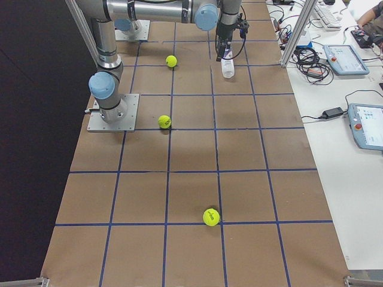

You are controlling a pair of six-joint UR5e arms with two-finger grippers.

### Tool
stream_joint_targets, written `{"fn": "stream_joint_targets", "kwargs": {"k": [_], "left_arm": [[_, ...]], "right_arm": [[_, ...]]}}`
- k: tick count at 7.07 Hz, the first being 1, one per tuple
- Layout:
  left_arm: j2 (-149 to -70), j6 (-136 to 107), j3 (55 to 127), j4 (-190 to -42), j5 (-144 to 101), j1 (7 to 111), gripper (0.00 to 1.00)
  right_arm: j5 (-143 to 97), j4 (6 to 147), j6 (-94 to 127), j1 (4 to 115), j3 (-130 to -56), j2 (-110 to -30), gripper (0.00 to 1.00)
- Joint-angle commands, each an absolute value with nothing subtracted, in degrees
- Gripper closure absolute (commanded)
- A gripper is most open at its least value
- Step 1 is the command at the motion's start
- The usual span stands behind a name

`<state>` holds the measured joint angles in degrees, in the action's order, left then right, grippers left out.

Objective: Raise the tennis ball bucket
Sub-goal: 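Reach the left gripper to the can's open end and grasp it, then lift the can with the left gripper and tilt it upright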

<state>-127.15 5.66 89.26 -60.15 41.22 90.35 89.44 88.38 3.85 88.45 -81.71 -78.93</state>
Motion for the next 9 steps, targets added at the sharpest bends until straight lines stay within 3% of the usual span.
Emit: {"fn": "stream_joint_targets", "kwargs": {"k": [1, 2, 6, 9], "left_arm": [[-124.29, 0.56, 89.56, -59.94, 40.78, 91.32, 0.85], [-122.71, -0.95, 89.82, -59.94, 40.87, 91.32, 1.00], [-114.37, -9.66, 86.67, -61.17, 42.61, 90.79, 1.00], [-111.45, -5.67, 78.87, -68.08, 68.31, 94.29, 0.99]], "right_arm": [[89.38, 88.50, 3.96, 88.51, -81.56, -78.93, 0.00], [89.21, 88.51, 3.87, 88.51, -81.56, -79.01, 0.00], [89.21, 88.42, 3.52, 89.29, -81.21, -79.36, 0.00], [88.68, 88.51, 3.52, 89.39, -81.30, -79.45, 0.00]]}}
